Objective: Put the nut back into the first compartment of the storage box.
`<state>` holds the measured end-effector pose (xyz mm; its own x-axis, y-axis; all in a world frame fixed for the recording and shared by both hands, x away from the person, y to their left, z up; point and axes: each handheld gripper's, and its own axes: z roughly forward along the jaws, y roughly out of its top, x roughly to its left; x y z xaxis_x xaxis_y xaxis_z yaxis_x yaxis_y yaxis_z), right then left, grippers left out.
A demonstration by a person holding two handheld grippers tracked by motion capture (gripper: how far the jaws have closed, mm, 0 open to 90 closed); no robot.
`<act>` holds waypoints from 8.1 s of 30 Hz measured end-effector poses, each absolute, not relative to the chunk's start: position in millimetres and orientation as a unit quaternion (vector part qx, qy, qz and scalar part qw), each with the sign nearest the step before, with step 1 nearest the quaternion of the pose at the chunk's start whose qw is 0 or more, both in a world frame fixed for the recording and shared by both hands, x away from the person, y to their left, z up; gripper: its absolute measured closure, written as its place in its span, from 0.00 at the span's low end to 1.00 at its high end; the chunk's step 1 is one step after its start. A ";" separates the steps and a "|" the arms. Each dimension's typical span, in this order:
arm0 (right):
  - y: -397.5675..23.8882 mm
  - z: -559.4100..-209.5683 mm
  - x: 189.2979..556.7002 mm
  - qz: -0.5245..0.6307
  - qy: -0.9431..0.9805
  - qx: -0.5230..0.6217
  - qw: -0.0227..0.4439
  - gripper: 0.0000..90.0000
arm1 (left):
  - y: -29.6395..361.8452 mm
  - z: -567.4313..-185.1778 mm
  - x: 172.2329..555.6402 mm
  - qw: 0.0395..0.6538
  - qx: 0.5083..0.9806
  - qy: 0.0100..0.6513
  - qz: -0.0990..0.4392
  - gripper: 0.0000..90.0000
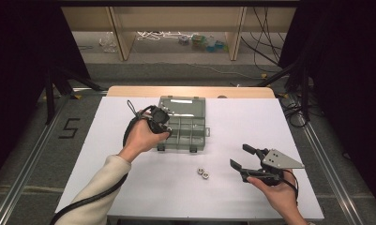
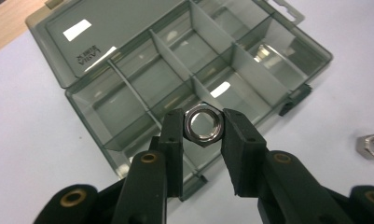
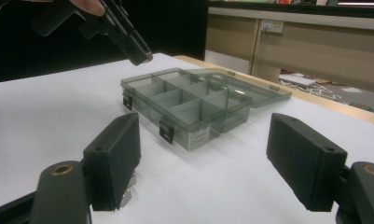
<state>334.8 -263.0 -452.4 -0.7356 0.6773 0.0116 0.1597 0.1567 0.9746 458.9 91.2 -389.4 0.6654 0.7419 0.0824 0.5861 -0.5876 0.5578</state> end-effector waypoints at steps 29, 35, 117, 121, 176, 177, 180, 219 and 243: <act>-264.5 -452.5 336.1 0.577 0.730 0.281 0.236 0.30 | 100.0 -398.3 496.7 0.235 0.863 0.409 0.182 0.78; -264.3 -452.5 334.9 0.574 0.733 0.288 0.225 0.30 | 101.0 -402.2 504.0 0.229 0.861 0.416 0.184 0.78; -264.7 -452.9 336.1 0.575 0.732 0.280 0.232 0.30 | 106.4 -423.8 522.6 0.236 0.848 0.433 0.193 0.57; -264.9 -453.0 336.5 0.575 0.733 0.279 0.233 0.30 | 106.6 -417.7 514.1 0.257 0.844 0.427 0.198 0.44; -263.2 -454.7 335.4 0.564 0.738 0.287 0.232 0.19 | -0.8 -462.5 396.6 0.260 0.933 0.225 0.104 0.28; -263.0 -454.9 335.3 0.565 0.739 0.287 0.230 0.19 | -1.3 -463.2 396.9 0.258 0.934 0.225 0.102 0.28; -263.2 -454.8 335.3 0.562 0.740 0.287 0.232 0.19 | -2.3 -464.3 397.4 0.255 0.935 0.224 0.099 0.29; -263.4 -453.4 335.4 0.558 0.744 0.280 0.237 0.20 | -11.8 -463.3 404.3 0.195 0.963 0.176 0.063 0.55; -263.4 -454.9 335.8 0.563 0.741 0.286 0.228 0.21 | -15.7 -462.2 403.4 0.188 0.964 0.187 0.035 0.78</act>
<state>335.8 -263.4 -454.9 -0.7331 0.6799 -0.0152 0.1673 0.2020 0.9650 403.4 -15.7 -462.2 0.9274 0.3740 -0.0035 0.3480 -0.8593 0.3748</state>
